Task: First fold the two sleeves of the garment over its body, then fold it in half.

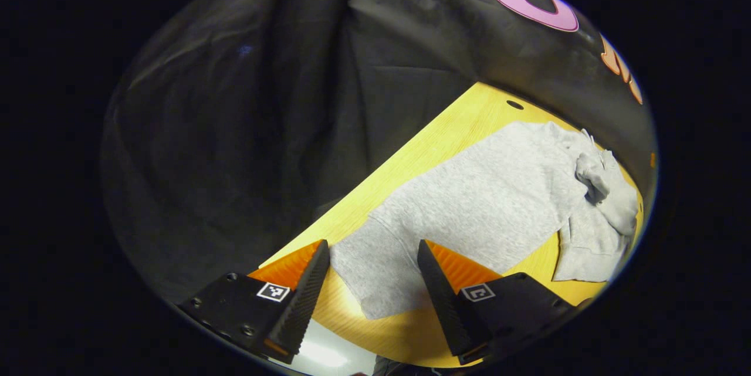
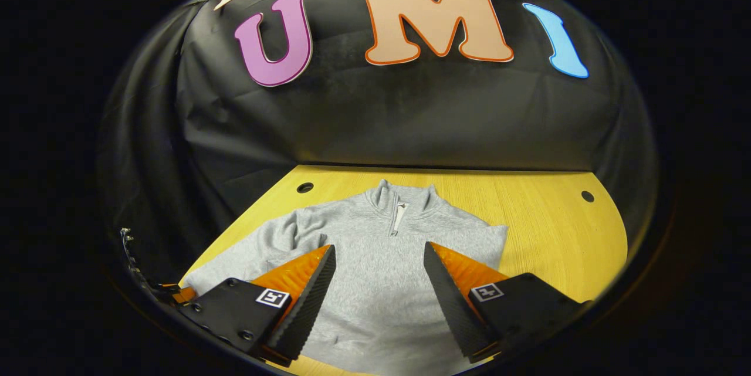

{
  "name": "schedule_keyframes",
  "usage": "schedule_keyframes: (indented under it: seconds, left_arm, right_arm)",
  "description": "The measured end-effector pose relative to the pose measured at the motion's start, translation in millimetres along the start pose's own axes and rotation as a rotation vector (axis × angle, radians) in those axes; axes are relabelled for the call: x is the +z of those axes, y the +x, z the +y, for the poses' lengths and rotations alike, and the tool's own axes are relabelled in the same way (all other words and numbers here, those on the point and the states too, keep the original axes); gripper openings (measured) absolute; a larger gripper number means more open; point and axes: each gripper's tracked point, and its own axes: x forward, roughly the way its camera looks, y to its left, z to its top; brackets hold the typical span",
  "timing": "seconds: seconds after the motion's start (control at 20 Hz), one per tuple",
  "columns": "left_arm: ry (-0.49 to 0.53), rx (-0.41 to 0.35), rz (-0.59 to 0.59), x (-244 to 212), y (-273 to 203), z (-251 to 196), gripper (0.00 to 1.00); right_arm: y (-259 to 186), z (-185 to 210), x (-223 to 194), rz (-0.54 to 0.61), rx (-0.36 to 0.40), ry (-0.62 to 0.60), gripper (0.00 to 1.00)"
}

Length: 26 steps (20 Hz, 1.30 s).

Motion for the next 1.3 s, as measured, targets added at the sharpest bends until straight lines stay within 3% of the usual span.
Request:
schedule_keyframes:
  seconds: [0.05, 0.25, 0.3, 0.4, 0.6, 0.85, 1.3]
  left_arm:
    - [0.006, -0.011, 0.021, -0.1, -2.4, -2.2, 0.87]
    - [0.052, -0.066, 0.079, 1.8, 0.9, -16.9, 0.41]
    - [0.057, -0.064, 0.093, 2.0, 2.5, -18.4, 0.19]
    - [0.090, -0.063, 0.111, 3.6, 1.4, -18.7, 0.10]
    - [0.077, -0.045, 0.074, 25.8, 0.4, -23.1, 0.02]
    - [0.048, -0.070, -0.015, 81.2, -5.3, -40.6, 0.00]
    - [0.107, -0.232, -0.167, 173.4, -23.7, -145.2, 0.00]
  right_arm:
    - [-1.0, -1.5, -0.6, -0.005, -0.003, 0.000, 0.96]
    - [-5.7, -9.2, -3.7, -0.009, -0.020, -0.008, 0.96]
    - [-7.0, -9.8, -4.9, -0.010, -0.019, -0.001, 0.96]
    - [-11.2, -13.8, -9.3, -0.007, -0.015, 0.008, 0.96]
    - [-18.3, -30.0, -10.9, -0.012, -0.037, 0.013, 0.96]
    - [-29.9, -52.0, -10.1, -0.025, -0.064, 0.030, 0.96]
    - [-61.2, -103.1, -24.2, -0.029, -0.142, 0.060, 0.96]
